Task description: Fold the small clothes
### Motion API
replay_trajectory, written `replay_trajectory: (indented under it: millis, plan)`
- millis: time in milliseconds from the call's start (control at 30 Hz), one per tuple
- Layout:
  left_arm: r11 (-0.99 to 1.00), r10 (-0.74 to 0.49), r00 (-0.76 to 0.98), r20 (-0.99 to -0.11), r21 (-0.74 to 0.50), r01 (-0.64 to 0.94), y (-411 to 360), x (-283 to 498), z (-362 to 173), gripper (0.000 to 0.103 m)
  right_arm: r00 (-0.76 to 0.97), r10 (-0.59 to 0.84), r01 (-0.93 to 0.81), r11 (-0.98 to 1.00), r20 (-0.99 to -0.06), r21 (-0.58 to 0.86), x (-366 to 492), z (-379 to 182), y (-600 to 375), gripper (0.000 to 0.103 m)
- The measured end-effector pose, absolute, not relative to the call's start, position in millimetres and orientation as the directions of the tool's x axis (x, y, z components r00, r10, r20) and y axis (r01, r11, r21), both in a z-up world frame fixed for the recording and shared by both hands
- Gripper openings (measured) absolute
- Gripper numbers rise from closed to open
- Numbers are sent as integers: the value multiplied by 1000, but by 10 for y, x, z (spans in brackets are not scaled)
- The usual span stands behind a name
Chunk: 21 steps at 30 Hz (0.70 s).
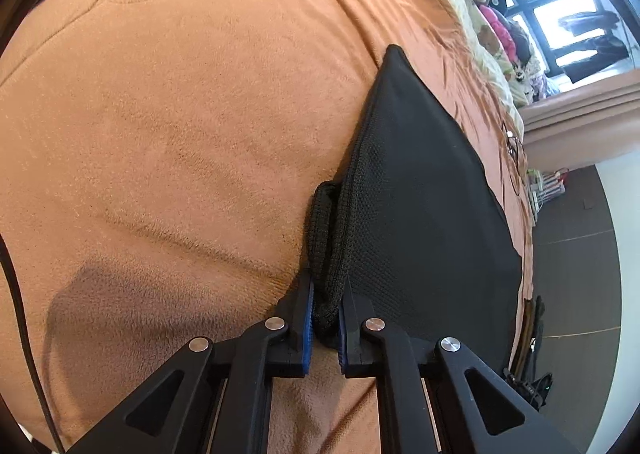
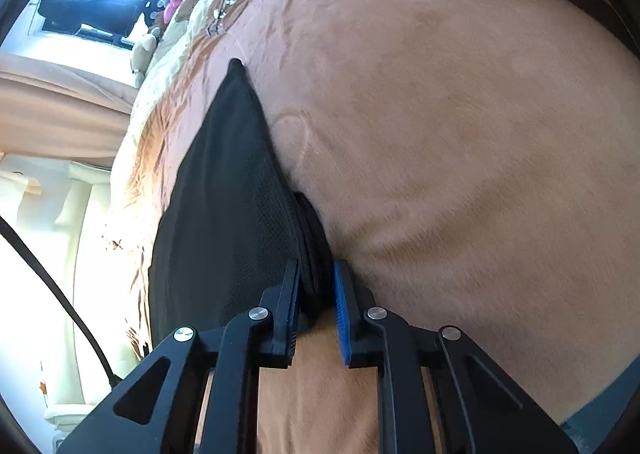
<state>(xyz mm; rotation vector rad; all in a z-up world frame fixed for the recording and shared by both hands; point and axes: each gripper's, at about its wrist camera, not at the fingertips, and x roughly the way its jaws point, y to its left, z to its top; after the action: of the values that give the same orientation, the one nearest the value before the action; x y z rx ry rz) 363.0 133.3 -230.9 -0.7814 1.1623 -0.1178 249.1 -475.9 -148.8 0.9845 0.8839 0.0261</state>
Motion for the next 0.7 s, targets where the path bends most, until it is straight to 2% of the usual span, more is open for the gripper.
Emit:
replay_trajectory:
  millis: [167,300,333,367,700]
  plan:
    - [728,-471,437,-767,-617,-299,1347,3634,-2256,9,649,461,322,554,-605,768,2435,-1491,-4786,14]
    - [723,-467,462,-754,-627,-292,1391,3602,-2173,8,671,462,323,521,-579,790,2539,-1574,-4887,14]
    - [721,-467,465,-752,-629,-291,1408,3576,-2161,8,681,453,321,521,-575,791,2568,-1571,-4919,12]
    - [719,-468,469,-749,-631,-292,1418,3558,-2142,8,687,445,320,525,-575,789,2562,-1568,-4917,2]
    - [708,-449,508,-735,-640,-299,1577,3058,-1961,8,682,431,217,651,-590,727,2215,-1199,-4662,0]
